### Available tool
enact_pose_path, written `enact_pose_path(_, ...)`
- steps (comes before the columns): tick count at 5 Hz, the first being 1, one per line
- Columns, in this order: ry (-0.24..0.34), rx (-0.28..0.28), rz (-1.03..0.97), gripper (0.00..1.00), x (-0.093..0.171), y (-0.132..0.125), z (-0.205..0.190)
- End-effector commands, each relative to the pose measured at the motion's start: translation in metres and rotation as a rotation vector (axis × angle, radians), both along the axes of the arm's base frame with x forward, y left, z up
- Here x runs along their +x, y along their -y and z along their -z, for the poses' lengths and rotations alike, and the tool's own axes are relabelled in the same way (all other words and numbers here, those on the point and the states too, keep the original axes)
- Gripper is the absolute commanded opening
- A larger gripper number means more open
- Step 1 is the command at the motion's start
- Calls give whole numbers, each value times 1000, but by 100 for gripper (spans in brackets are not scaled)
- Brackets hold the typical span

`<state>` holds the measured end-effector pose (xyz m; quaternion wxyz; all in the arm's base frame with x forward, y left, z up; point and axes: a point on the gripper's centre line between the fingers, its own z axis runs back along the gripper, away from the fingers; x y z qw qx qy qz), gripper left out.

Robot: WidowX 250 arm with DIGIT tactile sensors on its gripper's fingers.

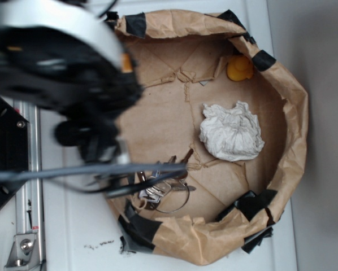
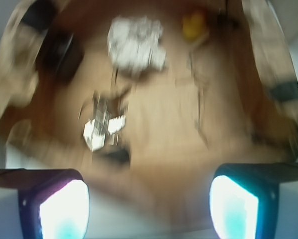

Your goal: Grab the white paper.

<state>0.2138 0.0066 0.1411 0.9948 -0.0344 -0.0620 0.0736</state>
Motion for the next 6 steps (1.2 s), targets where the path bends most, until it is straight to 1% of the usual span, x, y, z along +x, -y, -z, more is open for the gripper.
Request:
enact_pose_path(1, 117, 5, -11, 100, 103, 0, 6)
enact_pose_path(2, 151, 95, 61, 100, 123, 14, 16)
enact_pose_path(3, 98, 106, 146, 100, 128, 20, 41)
enact_pose_path(4, 25, 131, 227, 100, 112, 31, 61)
enact_pose_path(5, -24, 175, 231, 100, 109, 32, 81)
enact_pose_path(6, -45, 169, 230, 100, 108, 31, 85)
